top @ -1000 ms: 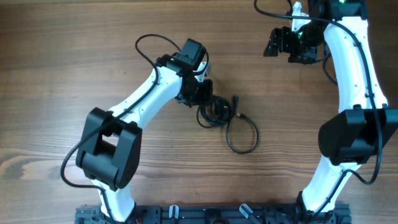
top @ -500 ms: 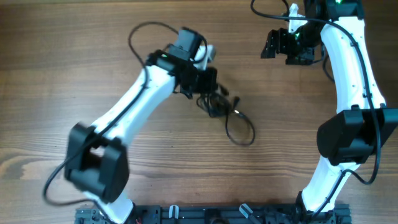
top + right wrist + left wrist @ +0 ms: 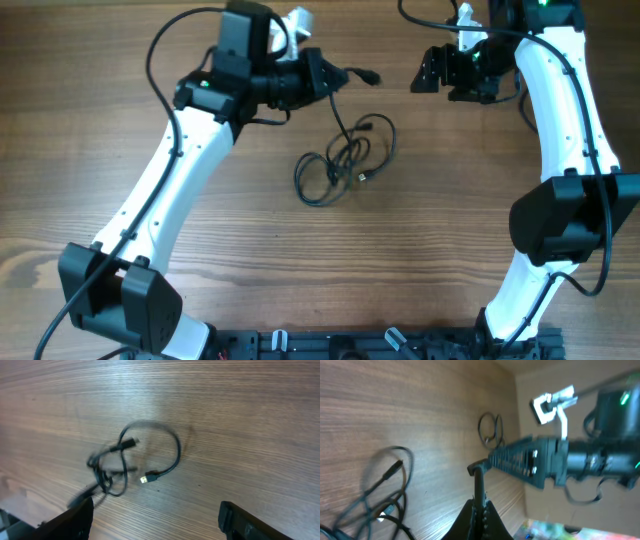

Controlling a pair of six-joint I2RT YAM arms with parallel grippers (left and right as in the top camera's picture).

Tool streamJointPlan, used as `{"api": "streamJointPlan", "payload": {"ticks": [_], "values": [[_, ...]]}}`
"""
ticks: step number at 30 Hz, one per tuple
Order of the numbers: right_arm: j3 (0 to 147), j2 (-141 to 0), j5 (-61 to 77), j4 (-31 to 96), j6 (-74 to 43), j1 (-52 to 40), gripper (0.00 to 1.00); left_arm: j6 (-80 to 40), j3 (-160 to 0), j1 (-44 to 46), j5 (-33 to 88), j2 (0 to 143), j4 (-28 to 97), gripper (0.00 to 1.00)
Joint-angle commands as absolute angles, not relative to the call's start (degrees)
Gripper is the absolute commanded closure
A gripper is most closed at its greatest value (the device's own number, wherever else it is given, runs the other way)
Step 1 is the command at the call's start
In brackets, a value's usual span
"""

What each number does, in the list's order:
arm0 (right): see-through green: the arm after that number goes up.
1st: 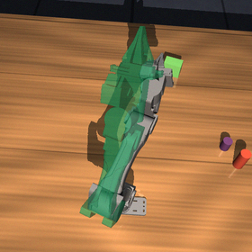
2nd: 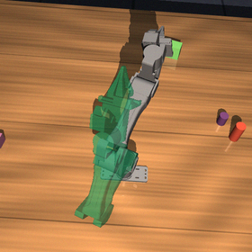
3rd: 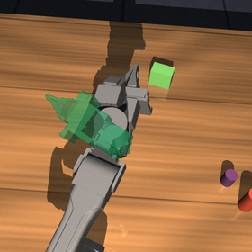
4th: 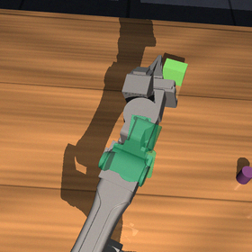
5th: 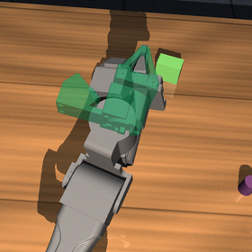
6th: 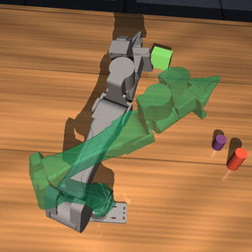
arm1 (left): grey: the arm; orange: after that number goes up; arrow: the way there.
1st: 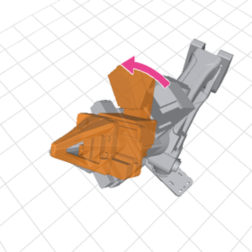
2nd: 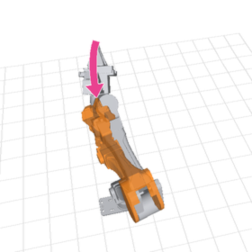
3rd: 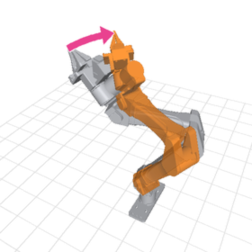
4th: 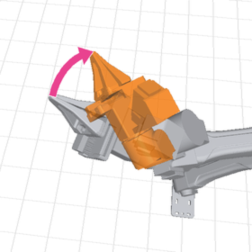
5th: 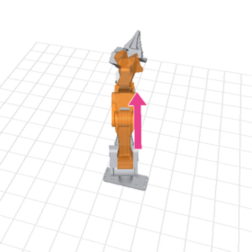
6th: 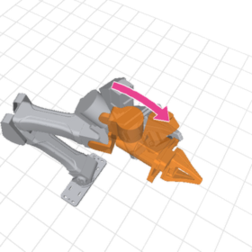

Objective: Untangle cables

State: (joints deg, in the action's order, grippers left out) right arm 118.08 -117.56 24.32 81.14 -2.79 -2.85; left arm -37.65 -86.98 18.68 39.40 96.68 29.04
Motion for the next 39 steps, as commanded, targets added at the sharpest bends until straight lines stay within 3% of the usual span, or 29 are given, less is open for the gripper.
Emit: {"api": "streamJointPlan", "payload": {"ticks": [1,8,11,16,29,39], "values": [[117.64,-118.72,30.94,80.97,1.83,-3.07,0.18,-48.99,-87.79,16.08,41.17,96.31,26.65,0.96],[117.62,-118.74,32.91,79.31,2.76,-5.82,0.18,-61.28,-87.79,15.14,46.94,96.31,16.10,0.96],[117.62,-118.74,32.71,78.48,1.23,-6.04,0.18,-75.79,-87.79,15.09,48.90,96.20,7.66,0.96],[117.62,-118.74,32.71,78.41,1.26,-6.04,0.18,-96.23,-87.79,15.09,48.88,96.20,4.45,0.96],[117.62,-118.74,32.73,78.24,1.28,-6.04,0.19,-116.84,-87.79,11.05,49.08,96.20,4.43,0.96],[117.60,-118.91,36.32,74.11,7.40,-10.81,0.19,-117.69,-87.79,7.81,51.68,96.20,4.43,0.96]]}}
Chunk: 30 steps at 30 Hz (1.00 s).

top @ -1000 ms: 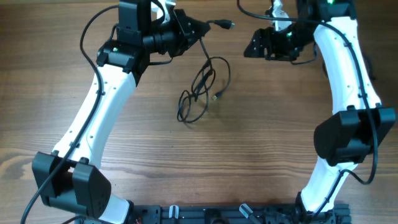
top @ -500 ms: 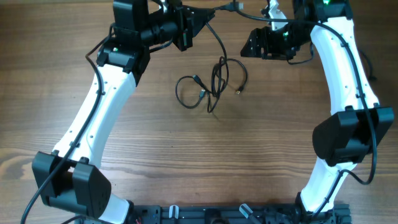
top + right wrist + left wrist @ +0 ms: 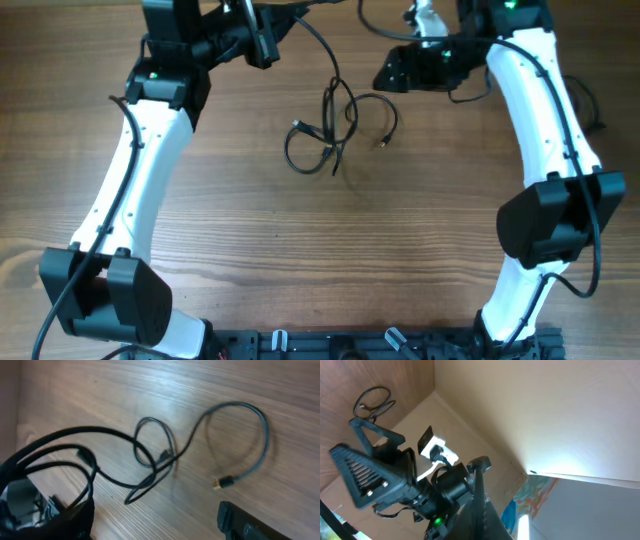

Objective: Untangle cables

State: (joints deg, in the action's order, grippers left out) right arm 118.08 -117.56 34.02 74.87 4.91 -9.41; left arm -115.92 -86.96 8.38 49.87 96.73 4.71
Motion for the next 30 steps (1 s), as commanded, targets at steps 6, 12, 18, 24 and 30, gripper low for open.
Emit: {"api": "streamJointPlan", "payload": {"ticks": [6,12,18,24,30], "values": [[117.60,-124.14,36.12,73.73,7.51,-14.61,0.24,-117.43,-87.77,7.18,53.69,96.20,4.47,0.96],[117.60,-128.09,39.00,70.24,7.60,-15.11,0.32,-117.27,-87.77,4.78,57.45,96.20,4.49,0.96],[117.60,-128.20,39.13,65.95,7.27,-16.56,0.57,-117.27,-87.77,3.09,57.67,96.20,4.49,0.96],[117.75,-128.03,40.25,65.49,5.67,-16.25,0.96,-109.73,-87.77,3.07,56.88,96.23,5.30,0.96],[117.78,-121.43,34.17,69.56,4.25,-12.75,0.96,-74.83,-87.77,3.09,40.73,96.23,28.32,0.95]]}}
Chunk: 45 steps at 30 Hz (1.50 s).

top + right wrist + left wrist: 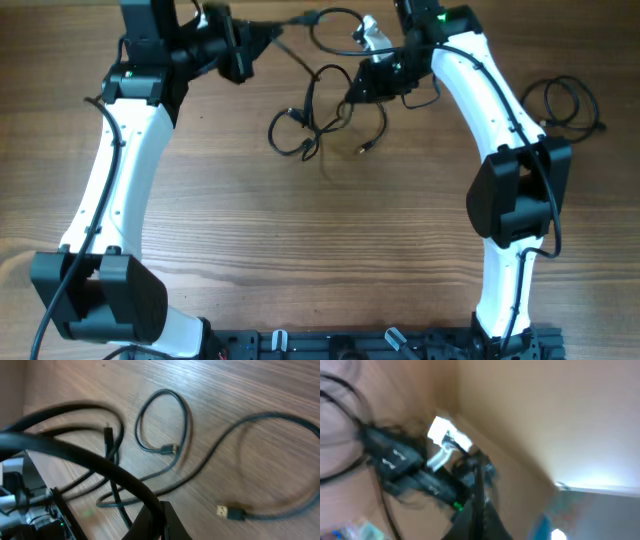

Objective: Untangle cables

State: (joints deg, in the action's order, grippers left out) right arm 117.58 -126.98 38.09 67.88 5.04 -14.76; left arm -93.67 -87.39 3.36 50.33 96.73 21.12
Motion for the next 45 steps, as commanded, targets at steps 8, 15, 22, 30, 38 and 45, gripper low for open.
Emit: {"api": "streamJointPlan", "payload": {"ticks": [8,15,22,30,38,45], "values": [[117.80,-114.41,19.92,75.35,-6.20,-12.25,0.96,-44.29,-86.96,5.32,27.66,96.44,47.64,0.96],[118.28,-109.43,7.51,84.44,-10.02,-12.29,0.96,-38.92,-86.91,9.41,18.26,96.44,50.63,0.95],[118.24,-109.27,15.46,84.27,-10.46,-13.30,0.96,-36.14,-86.89,9.93,17.58,96.44,50.83,0.96],[117.71,-112.33,24.23,69.67,-18.44,-19.05,0.96,-24.14,-86.89,12.19,43.44,96.44,43.18,0.96],[117.64,-115.33,33.08,65.56,-16.69,-19.88,0.95,-24.40,-86.89,12.16,49.98,96.44,37.78,0.94],[117.64,-115.33,36.14,63.33,-16.84,-20.84,0.83,-24.40,-86.89,12.12,46.52,96.44,37.74,0.40]]}}
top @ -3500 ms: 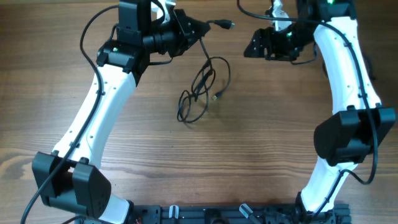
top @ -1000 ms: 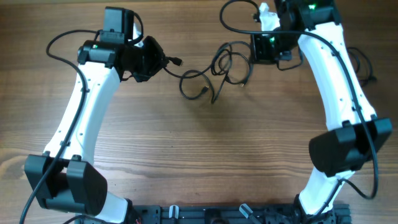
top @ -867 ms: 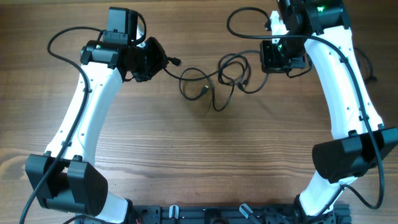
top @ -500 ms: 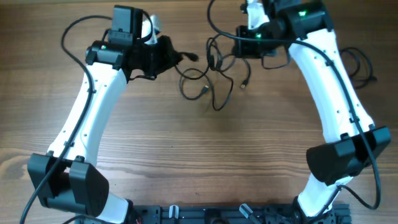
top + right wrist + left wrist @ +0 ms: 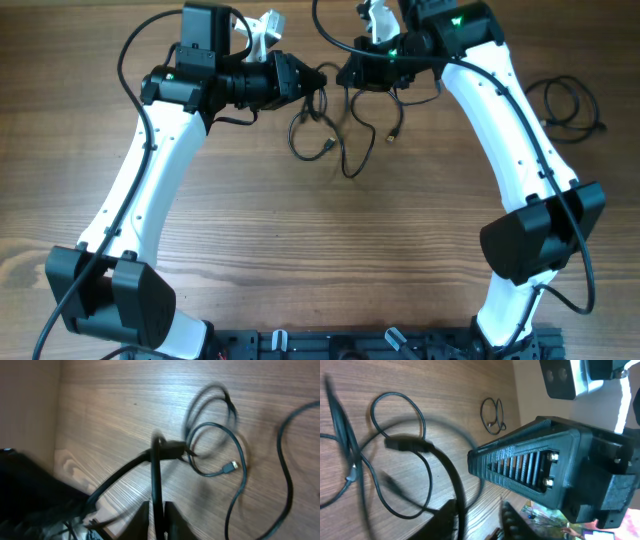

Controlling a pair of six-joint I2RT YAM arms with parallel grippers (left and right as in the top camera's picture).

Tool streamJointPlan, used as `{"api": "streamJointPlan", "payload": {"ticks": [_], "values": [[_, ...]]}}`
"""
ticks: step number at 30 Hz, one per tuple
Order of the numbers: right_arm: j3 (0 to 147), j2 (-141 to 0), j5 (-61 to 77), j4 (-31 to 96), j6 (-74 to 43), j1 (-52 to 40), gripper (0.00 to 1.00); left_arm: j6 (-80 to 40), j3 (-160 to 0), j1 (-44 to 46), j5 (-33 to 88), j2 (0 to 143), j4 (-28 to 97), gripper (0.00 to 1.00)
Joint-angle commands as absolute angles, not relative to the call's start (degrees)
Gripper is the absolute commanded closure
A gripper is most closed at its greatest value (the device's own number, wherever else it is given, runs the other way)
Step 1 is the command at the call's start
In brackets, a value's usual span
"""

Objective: Untangle cables

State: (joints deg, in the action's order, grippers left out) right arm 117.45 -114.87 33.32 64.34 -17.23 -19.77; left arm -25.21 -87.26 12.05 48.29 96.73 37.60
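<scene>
A tangle of thin black cables (image 5: 332,138) lies on the wooden table (image 5: 320,250) at the back middle, one strand rising to the two grippers. My left gripper (image 5: 314,78) is open; in the left wrist view a blurred black strand (image 5: 454,477) runs beside one finger, and my left gripper (image 5: 477,503) has a wide gap. My right gripper (image 5: 349,74) faces it closely and is shut on a black cable; the right wrist view shows that cable (image 5: 156,467) pinched at my right gripper (image 5: 157,506). Loose loops and a plug (image 5: 232,466) lie below.
A second coiled black cable (image 5: 570,102) lies at the table's right edge, and that coil (image 5: 492,416) shows far off in the left wrist view. The right gripper's black body (image 5: 545,467) fills the space just beside the left fingers. Beige walls border the table's back.
My left gripper was shut on a cable strand and is now open. It has moved right, close to the right gripper. The tangle has shifted slightly right; the right gripper stays shut on its cable.
First my left gripper was shut on a strand above the tangle, with the right gripper open and apart. Then both were farther back, the strand raised. Then the right gripper was shut on a cable too. Now the left is open.
</scene>
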Motion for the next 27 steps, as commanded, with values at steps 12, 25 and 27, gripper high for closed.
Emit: {"api": "streamJointPlan", "payload": {"ticks": [12,25,27], "values": [[117.62,-121.01,24.95,63.72,-24.47,-25.80,0.80,-30.46,-86.89,0.08,29.21,96.44,49.12,0.20],[117.62,-132.97,19.22,60.84,-33.23,-30.70,0.46,-30.28,-86.89,-0.43,21.87,96.44,52.23,0.16],[117.62,-134.17,19.18,60.25,-33.65,-31.31,0.47,-30.26,-86.89,-0.45,19.51,96.44,52.64,0.15]]}}
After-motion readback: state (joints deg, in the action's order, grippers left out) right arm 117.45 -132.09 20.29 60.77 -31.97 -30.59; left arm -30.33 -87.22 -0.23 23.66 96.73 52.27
